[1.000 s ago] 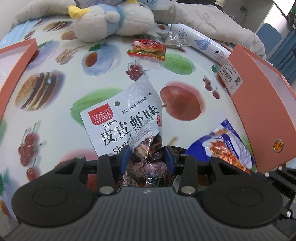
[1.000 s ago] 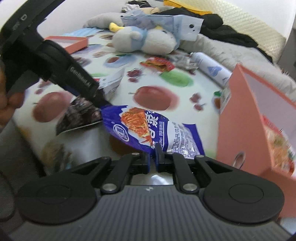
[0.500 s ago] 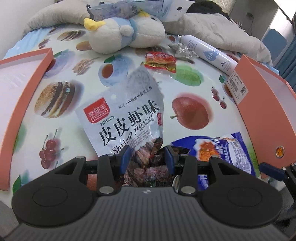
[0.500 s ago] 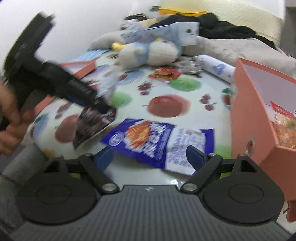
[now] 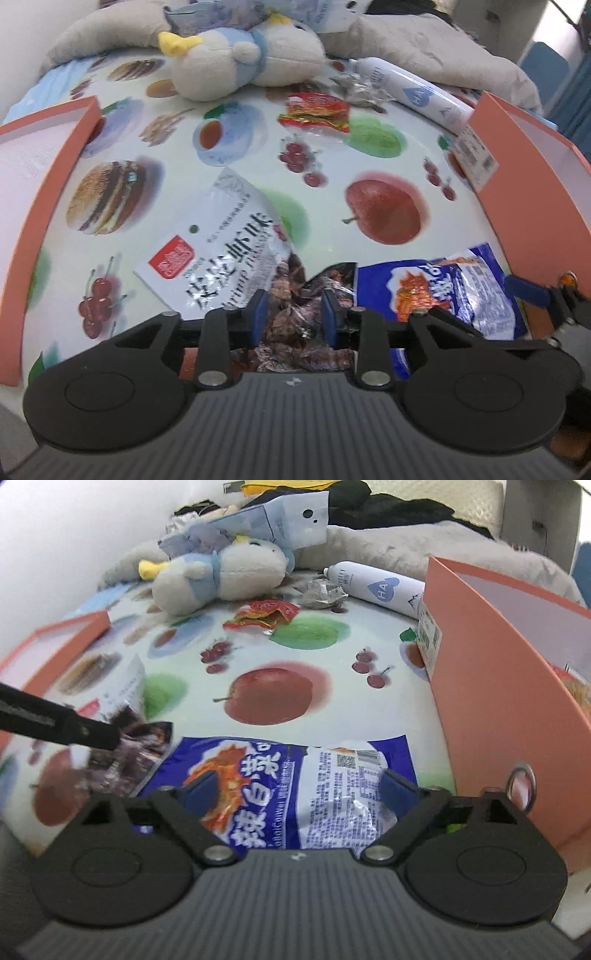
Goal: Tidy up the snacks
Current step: 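Lift both held bags off the pile and carry them toward the pink box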
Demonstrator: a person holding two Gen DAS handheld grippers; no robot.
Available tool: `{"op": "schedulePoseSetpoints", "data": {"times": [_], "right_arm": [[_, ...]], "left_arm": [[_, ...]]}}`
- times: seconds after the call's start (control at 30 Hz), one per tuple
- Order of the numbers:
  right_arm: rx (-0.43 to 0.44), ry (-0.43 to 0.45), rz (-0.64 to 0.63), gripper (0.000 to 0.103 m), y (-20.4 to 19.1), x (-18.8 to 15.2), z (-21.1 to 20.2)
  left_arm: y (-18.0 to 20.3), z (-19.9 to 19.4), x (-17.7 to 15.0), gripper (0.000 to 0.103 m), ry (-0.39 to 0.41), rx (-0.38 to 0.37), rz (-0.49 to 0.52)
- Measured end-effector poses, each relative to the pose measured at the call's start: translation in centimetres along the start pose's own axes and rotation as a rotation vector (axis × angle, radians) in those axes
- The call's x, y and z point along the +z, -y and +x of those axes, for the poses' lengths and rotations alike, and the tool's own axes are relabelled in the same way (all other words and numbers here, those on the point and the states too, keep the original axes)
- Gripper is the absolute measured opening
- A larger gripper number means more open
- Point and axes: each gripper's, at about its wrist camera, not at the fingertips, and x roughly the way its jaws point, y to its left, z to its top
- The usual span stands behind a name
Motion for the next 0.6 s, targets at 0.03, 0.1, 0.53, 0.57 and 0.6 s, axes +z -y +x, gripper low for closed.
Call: {"op": "schedulePoseSetpoints", "data": {"times": [0.03, 0.1, 0.53, 0.57, 0.6], "right_arm": [[-0.002, -0.019, -0.02, 0.103, -0.1, -0.1, 0.3], [0.001, -0.032, -0.033, 0.103, 0.0, -0.6, 0.8], [0.082, -0.057, -0.023, 0.096, 1.1, -1.0, 0.7], [0.087, -0.059, -0.023, 0.095, 1.2, -1.0, 0.6], [0.09, -0.06, -0.026, 0.091, 1.2, -0.9, 0.5]], "left_arm": [[0.0, 0.1, 0.0, 0.058, 0.0, -0.004, 0.012], [0.2, 0.3, -0.1, 0.08, 0.007, 0.023, 0.036], [1.7, 3.2, -0.7, 0.095, -0.069, 0.071, 0.19], [1.6, 3.3, -0.8, 0.095, -0.073, 0.068, 0.184], [1.5, 3.4, -0.8, 0.095, -0.076, 0.067, 0.176]]}}
